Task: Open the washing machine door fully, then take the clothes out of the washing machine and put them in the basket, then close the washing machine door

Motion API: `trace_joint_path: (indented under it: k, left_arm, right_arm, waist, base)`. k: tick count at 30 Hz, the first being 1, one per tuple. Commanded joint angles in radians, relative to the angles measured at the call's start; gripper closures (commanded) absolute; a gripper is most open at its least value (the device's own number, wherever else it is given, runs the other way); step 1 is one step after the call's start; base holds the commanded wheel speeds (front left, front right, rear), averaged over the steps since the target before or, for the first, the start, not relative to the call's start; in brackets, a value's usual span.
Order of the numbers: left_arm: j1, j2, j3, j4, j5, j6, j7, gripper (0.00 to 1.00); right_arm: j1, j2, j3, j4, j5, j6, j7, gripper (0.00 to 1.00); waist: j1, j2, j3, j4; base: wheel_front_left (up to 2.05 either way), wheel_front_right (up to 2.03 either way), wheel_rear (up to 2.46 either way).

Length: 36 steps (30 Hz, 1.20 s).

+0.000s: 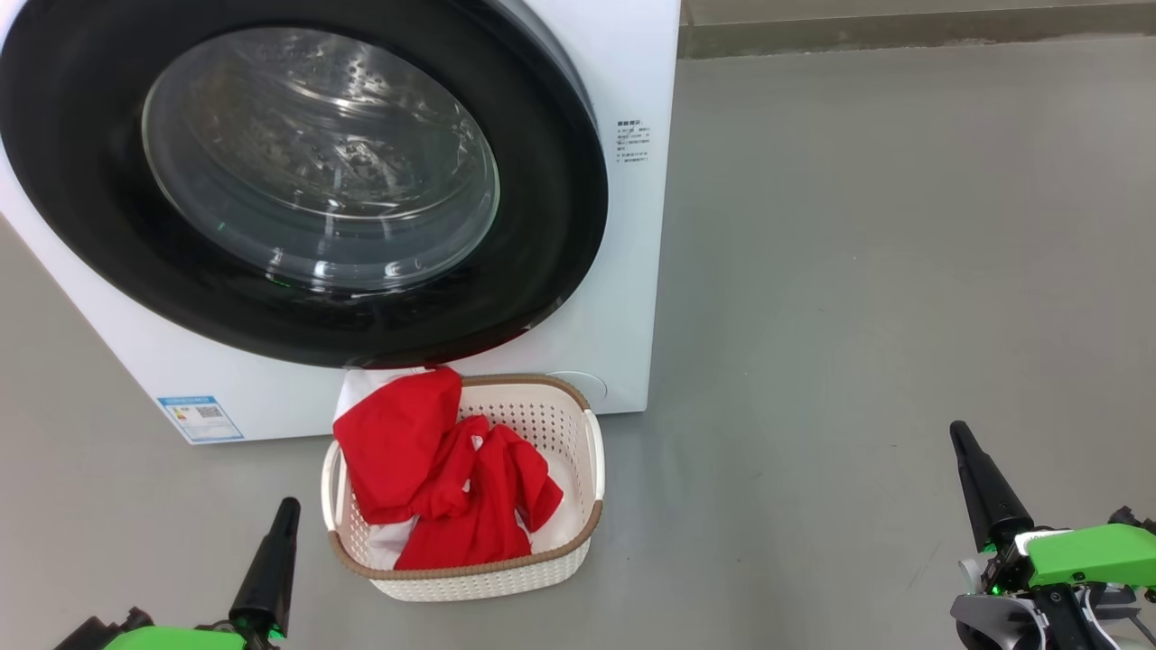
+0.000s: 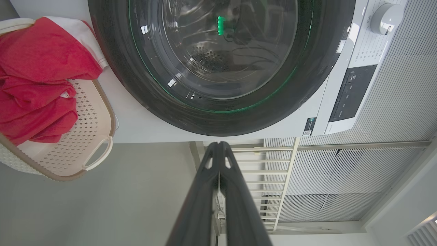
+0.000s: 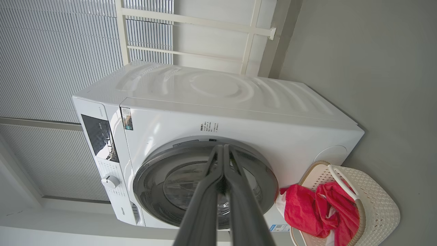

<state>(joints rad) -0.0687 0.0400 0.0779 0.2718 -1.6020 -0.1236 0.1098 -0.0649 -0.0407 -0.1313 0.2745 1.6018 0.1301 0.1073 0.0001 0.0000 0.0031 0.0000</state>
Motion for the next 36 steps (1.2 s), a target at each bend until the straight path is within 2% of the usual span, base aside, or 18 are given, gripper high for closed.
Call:
trace_joint_path:
  k: [1, 36]
  left_arm:
    - [-0.039, 0.011, 0.036, -0.027, -0.006, -0.007, 0.004, 1.00]
    - [-0.039, 0.011, 0.037, -0.027, -0.006, -0.007, 0.004, 1.00]
  right_arm:
    - [-0.043, -0.009, 0.017, -0.030, 0.007, 0.001, 0.006, 1.00]
    - [-0.043, -0.009, 0.017, -0.030, 0.007, 0.001, 0.006, 1.00]
  waist:
    - [0.0000, 0.0000, 0.000, 0.000]
    - [-0.0001, 0.0000, 0.000, 0.000]
  base:
    - [0.00, 0.00, 0.00]
    - [0.00, 0.00, 0.00]
